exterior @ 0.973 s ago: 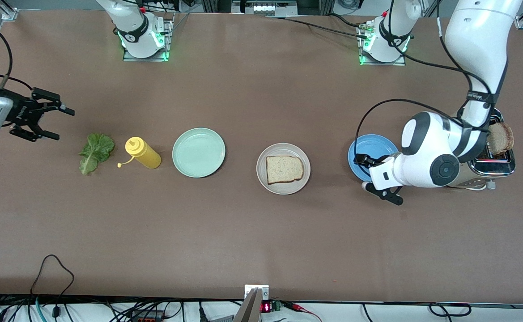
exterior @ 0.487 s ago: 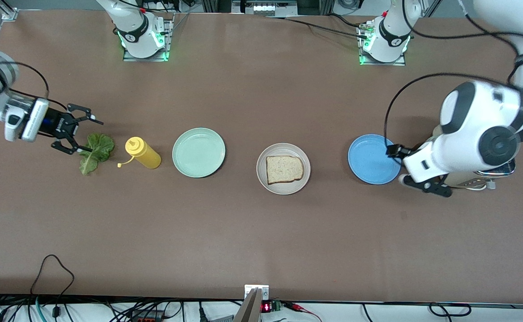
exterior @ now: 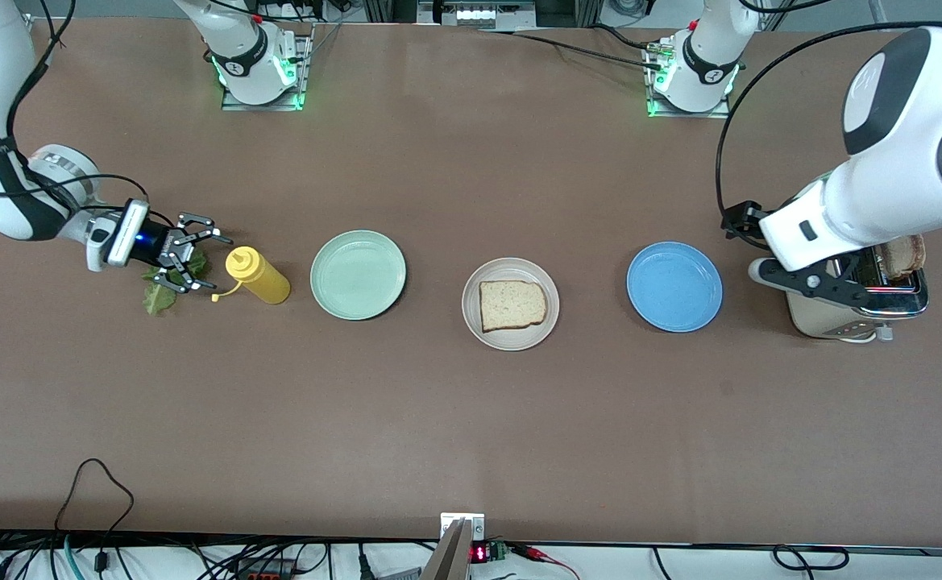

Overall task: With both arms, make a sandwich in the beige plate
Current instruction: 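Grasp the yellow squeeze bottle with the right gripper and lift it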

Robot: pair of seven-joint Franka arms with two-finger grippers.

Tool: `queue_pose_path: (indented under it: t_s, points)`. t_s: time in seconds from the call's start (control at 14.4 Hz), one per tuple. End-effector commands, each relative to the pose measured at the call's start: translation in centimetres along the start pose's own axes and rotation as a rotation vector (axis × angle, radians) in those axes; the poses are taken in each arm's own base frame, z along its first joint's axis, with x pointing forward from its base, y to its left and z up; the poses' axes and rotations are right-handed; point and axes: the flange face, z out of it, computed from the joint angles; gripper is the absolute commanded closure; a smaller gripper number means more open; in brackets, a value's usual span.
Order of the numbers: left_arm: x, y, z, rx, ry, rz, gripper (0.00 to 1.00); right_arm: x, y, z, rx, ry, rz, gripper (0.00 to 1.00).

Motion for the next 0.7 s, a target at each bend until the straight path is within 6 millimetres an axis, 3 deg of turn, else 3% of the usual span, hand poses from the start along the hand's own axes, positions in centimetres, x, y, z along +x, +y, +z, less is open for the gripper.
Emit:
queue_pose_path:
  t_s: [0.0,0.14,0.28,0.42,0.63]
  points:
    - [-4.1,-2.3,-3.5,0.016,0.090,-0.055,0.00,-0.7,0.4,1.8,0.002,0.082,-0.039,0.00]
    - [-5.9,-2.5,-4.5,0.006,0.106,-0.061,0.00,-0.4,1.5,3.3,0.014,0.120,-0.115,0.00]
    - [-6.3,-3.1,-5.3,0.022,0.132,-0.076,0.00,-1.0,2.3,4.6,0.037,0.143,-0.135,0.00]
    - [-9.2,-5.2,-4.6,0.003,0.124,-0.121,0.00,-0.9,2.4,5.5,0.028,0.159,-0.151,0.00]
    - [-9.7,-4.0,-5.5,0.016,0.143,-0.112,0.00,-1.0,2.2,6.9,0.025,0.174,-0.154,0.00]
